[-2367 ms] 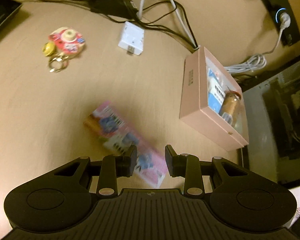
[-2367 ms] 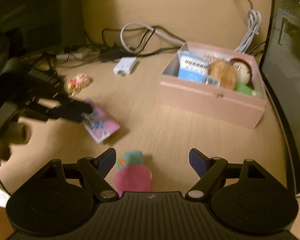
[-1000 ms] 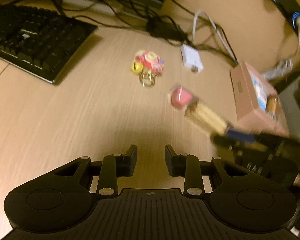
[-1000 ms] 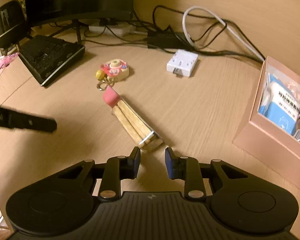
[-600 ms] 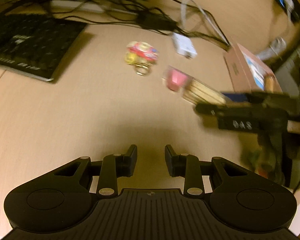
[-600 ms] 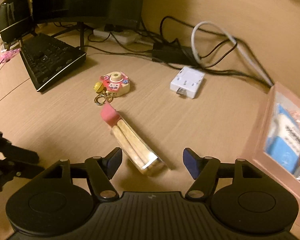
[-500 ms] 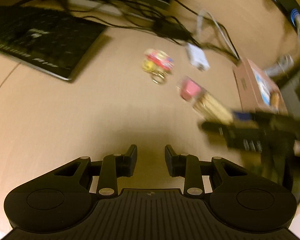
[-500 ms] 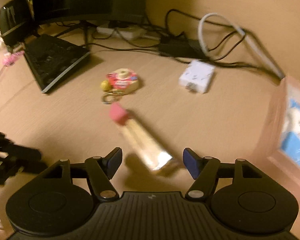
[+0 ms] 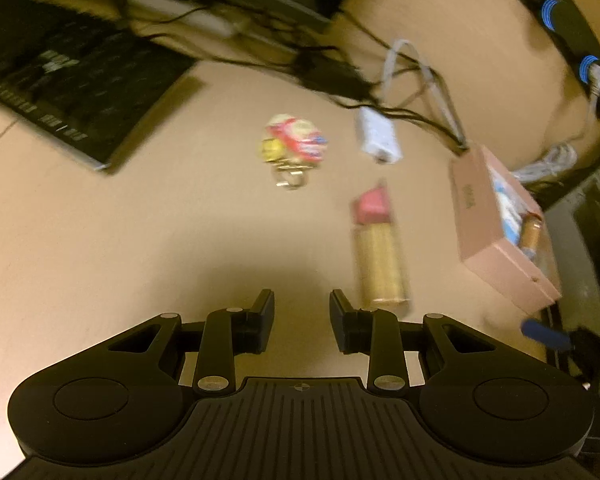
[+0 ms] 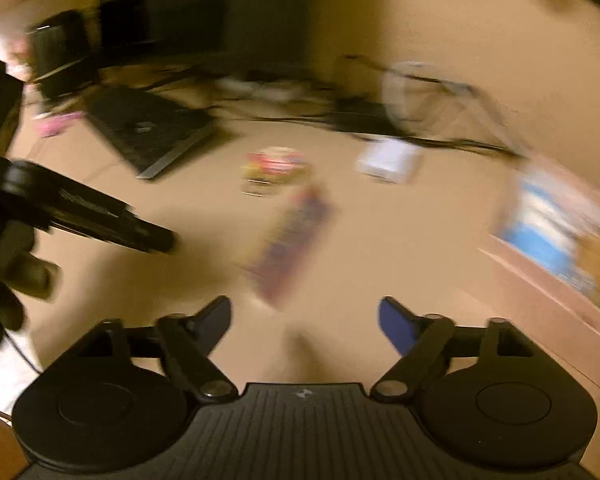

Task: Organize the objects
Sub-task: 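Grasp the pink-tipped wooden stick with the left tool while the right tool holds the toy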

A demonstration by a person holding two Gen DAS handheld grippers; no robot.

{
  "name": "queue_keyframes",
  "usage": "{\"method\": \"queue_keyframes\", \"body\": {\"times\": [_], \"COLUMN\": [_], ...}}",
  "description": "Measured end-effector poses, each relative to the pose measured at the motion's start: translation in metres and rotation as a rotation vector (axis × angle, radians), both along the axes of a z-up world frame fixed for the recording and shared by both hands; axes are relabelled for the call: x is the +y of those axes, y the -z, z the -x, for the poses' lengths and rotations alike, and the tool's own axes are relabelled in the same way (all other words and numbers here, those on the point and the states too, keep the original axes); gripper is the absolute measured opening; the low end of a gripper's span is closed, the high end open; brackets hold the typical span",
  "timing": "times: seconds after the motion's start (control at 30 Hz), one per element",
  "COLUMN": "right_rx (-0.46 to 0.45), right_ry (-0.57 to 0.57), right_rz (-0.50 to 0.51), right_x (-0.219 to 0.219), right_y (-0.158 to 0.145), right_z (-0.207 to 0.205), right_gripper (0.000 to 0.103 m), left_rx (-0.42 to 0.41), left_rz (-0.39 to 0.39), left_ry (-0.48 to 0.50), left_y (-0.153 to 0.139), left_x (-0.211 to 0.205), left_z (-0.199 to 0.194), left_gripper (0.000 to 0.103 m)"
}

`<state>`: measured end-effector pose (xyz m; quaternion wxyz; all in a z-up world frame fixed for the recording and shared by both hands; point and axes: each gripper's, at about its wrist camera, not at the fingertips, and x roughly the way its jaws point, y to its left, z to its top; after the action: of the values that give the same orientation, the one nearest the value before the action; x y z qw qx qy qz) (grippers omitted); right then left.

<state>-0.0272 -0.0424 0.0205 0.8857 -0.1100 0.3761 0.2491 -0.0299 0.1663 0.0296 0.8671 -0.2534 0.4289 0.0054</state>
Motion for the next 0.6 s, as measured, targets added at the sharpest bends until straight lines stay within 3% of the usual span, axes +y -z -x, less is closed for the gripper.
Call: {"method": "queue_keyframes", "body": {"times": [0.13,0.3,0.4,0.6], "right_rx": [0.020,0.097,0.112,0.095], "right_ry": [0.139,0.245,0.227,0.142], "right_rz": [0.038,-0.022,-0.047,0.002], "right_x": [-0.053,-0.086,-0.087,-0.074], "right_y": [0.006,0.023,0.027,0.032], "right_z": [0.016,0.020,0.025,0.033], "right_gripper": [0.087,0.086,0.086,0.084], "left_rx": [-0.014,-0.034,-0.042,0.043], "left_rz": [-0.017,-0.025,-0.069,-0.202], "left_ry": [0.040,0.072,0.080,0.110], "left_y": [-0.004,-0.007,-0.008,0.008], "left_x": [-0.021,-0.045,-0.054,-0.068], "left_z": [-0.009,-0.024,-0.039,-0.085], "left_gripper": [0.033,0.033,0.033,0.033]}}
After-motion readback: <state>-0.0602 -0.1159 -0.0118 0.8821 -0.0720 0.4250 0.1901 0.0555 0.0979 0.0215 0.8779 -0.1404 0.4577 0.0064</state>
